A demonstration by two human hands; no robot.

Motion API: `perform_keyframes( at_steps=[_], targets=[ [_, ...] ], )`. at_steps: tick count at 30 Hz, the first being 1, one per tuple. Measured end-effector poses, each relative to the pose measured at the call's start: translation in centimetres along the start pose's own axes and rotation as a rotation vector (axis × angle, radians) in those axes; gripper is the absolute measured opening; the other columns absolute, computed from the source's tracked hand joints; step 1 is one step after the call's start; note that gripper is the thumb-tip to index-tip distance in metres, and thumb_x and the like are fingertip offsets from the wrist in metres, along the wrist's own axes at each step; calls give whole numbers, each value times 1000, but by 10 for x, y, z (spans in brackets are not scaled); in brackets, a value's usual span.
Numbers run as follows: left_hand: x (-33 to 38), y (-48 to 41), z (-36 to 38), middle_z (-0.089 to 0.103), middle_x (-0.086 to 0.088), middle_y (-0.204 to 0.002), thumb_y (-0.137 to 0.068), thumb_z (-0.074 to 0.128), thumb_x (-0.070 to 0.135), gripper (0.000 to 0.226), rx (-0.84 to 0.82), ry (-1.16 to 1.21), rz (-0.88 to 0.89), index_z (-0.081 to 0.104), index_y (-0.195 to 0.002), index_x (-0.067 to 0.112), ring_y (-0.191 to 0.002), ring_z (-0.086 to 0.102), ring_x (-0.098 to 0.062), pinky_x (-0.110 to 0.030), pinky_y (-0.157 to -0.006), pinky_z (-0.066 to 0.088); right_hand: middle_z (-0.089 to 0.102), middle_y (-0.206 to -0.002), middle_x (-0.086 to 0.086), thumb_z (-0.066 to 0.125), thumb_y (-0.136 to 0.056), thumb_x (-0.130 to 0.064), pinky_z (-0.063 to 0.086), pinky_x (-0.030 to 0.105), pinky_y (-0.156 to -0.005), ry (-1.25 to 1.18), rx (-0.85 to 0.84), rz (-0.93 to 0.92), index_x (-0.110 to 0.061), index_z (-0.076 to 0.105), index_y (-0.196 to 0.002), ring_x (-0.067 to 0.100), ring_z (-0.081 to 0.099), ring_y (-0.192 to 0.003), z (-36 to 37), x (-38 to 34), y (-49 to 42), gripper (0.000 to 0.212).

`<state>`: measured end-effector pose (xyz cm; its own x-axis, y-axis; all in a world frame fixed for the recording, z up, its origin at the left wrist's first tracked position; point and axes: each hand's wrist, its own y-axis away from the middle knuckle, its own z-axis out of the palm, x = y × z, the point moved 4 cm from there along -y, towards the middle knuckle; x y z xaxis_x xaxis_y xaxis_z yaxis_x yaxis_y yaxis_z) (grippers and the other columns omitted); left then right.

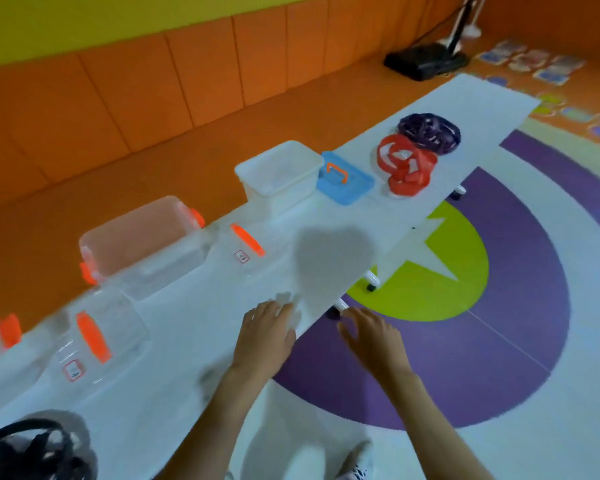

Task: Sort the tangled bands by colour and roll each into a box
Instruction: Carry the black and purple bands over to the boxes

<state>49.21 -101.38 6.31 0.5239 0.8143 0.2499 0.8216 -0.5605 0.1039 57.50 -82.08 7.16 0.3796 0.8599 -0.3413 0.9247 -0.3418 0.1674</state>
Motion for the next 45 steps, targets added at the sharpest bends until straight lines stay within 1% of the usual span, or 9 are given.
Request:
perform_keyframes(
  at_steps=[7, 12, 17, 24, 29, 34, 38, 41, 45],
  targets=[
    [142, -96, 2, 62, 3, -129, -103, 51, 32, 33, 12, -64, 118, 62, -133, 25, -130, 54, -23, -36, -105, 40, 66, -124, -7, 57, -101, -50, 54, 37, -82, -5, 66, 126, -34, 64, -130, 22, 67, -115, -81, 145, -22, 34],
    [209, -161, 9, 57, 7, -137, -104, 46, 36, 38, -18, -107, 207, 58, -139, 28, -135, 48, -17, -31, -109, 36, 66, -125, -9, 60, -99, -54, 54, 35, -80, -13, 119, 206, -35, 64, -131, 20, 66, -115, -124, 225, -58, 38],
    [251, -241, 21, 58, 6, -137, -105, 48, 33, 37, -34, -97, 254, 59, -141, 28, -134, 49, -19, -34, -111, 37, 66, -122, -9, 59, -99, -55, 56, 35, -76, -2, 136, 246, -34, 64, -130, 20, 68, -106, -148, 286, -119, 38],
    [293, -387, 46, 58, 8, -133, -104, 42, 31, 37, -49, -122, 255, 57, -138, 31, -132, 50, -18, -34, -109, 37, 65, -122, -12, 56, -100, -54, 49, 32, -75, 49, 110, 349, -36, 62, -132, 19, 68, -106, -175, 355, -230, 38],
    [328, -478, 43, 58, 8, -139, -104, 40, 31, 39, -72, -143, 222, 57, -140, 31, -134, 48, -18, -43, -115, 31, 66, -125, -14, 56, -100, -53, 53, 33, -78, 20, 133, 399, -36, 63, -131, 17, 69, -108, -211, 386, -300, 36],
    [356, -558, 47, 60, 5, -137, -102, 43, 31, 38, -86, -144, 199, 61, -135, 29, -133, 50, -21, -45, -112, 35, 65, -125, -14, 57, -101, -51, 52, 33, -78, 21, 121, 393, -36, 63, -132, 17, 69, -109, -238, 427, -368, 35],
    [385, -620, 56, 67, 0, -123, -97, 55, 27, 32, -79, -146, 173, 69, -126, 24, -123, 57, -27, -52, -108, 38, 65, -126, -12, 56, -101, -52, 51, 33, -78, 14, 94, 392, -36, 63, -133, 19, 68, -111, -253, 476, -425, 36],
    [415, -670, 59, 69, 0, -110, -91, 66, 25, 24, -67, -141, 173, 73, -113, 23, -111, 64, -28, -50, -99, 45, 65, -126, -12, 56, -101, -53, 51, 32, -76, 6, 81, 361, -36, 63, -133, 17, 69, -108, -266, 515, -473, 37],
    [447, -737, 65, 59, 5, -134, -102, 46, 30, 35, -126, -186, 125, 59, -134, 29, -131, 51, -21, -45, -109, 36, 67, -122, -11, 58, -101, -51, 53, 32, -74, -13, 71, 275, -33, 64, -131, 16, 70, -104, -290, 557, -543, 36]
  ],
)
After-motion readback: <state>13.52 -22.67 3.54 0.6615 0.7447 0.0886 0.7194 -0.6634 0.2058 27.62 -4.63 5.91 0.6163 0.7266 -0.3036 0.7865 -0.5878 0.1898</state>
